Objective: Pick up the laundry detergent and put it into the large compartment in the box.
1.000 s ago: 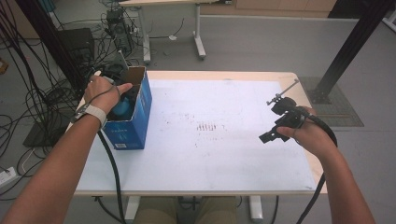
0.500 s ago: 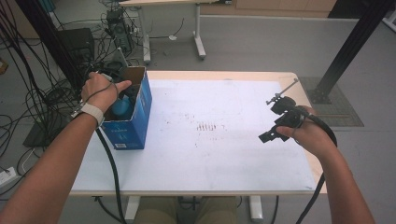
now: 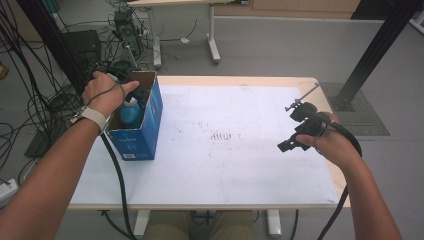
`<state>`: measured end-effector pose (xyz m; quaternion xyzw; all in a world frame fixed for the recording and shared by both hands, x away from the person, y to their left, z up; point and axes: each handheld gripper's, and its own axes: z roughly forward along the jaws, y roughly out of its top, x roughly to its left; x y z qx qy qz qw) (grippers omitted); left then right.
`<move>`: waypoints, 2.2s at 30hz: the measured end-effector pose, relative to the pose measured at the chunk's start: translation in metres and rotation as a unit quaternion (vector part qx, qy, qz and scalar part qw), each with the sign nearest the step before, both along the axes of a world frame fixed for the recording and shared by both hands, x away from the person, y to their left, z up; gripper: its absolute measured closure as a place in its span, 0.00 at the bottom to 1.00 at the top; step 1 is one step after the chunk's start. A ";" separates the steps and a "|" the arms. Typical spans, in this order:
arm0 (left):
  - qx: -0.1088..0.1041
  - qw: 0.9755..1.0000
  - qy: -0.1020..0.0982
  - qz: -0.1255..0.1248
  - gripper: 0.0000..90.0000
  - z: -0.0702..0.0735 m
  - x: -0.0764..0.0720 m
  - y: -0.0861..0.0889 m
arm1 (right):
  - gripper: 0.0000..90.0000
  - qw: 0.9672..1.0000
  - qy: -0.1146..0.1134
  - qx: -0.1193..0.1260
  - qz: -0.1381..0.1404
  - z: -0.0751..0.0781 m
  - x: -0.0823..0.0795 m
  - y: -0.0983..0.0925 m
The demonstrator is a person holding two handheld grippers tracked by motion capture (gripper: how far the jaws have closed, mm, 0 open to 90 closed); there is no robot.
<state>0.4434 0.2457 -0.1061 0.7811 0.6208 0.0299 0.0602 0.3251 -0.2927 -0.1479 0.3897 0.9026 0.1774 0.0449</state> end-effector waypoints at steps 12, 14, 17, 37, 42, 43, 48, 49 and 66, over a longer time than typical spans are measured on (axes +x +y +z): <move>0.003 1.000 -0.007 -0.015 0.06 0.028 -0.002 -0.003 | 0.09 1.000 -0.004 -0.002 -0.002 0.005 -0.003 0.000; 0.005 1.000 -0.013 -0.024 0.06 0.033 -0.005 -0.006 | 0.09 1.000 -0.004 -0.001 -0.002 0.005 -0.003 0.000; 0.004 0.999 -0.021 -0.044 0.06 0.041 -0.009 -0.009 | 0.09 1.000 -0.005 -0.002 -0.002 0.006 -0.003 0.001; -0.007 0.980 -0.027 -0.196 0.06 0.084 -0.015 -0.031 | 0.09 1.000 -0.006 -0.003 -0.001 0.011 -0.003 0.006; -0.004 0.969 -0.031 -0.247 0.05 0.091 -0.016 -0.042 | 0.09 1.000 -0.006 -0.002 -0.003 0.011 -0.002 0.006; -0.002 0.966 -0.026 -0.257 0.06 0.092 -0.015 -0.046 | 0.09 1.000 -0.006 -0.001 -0.003 0.011 -0.002 0.006; 0.000 0.951 -0.017 -0.308 0.06 0.092 -0.013 -0.062 | 0.09 1.000 -0.005 -0.001 -0.002 0.010 -0.001 0.005; 0.001 0.949 -0.015 -0.316 0.06 0.092 -0.013 -0.066 | 0.09 1.000 -0.005 -0.001 -0.002 0.010 -0.001 0.005; -0.029 0.897 -0.028 -0.441 0.06 0.083 -0.022 -0.103 | 0.09 1.000 -0.002 0.003 -0.008 0.011 0.000 0.003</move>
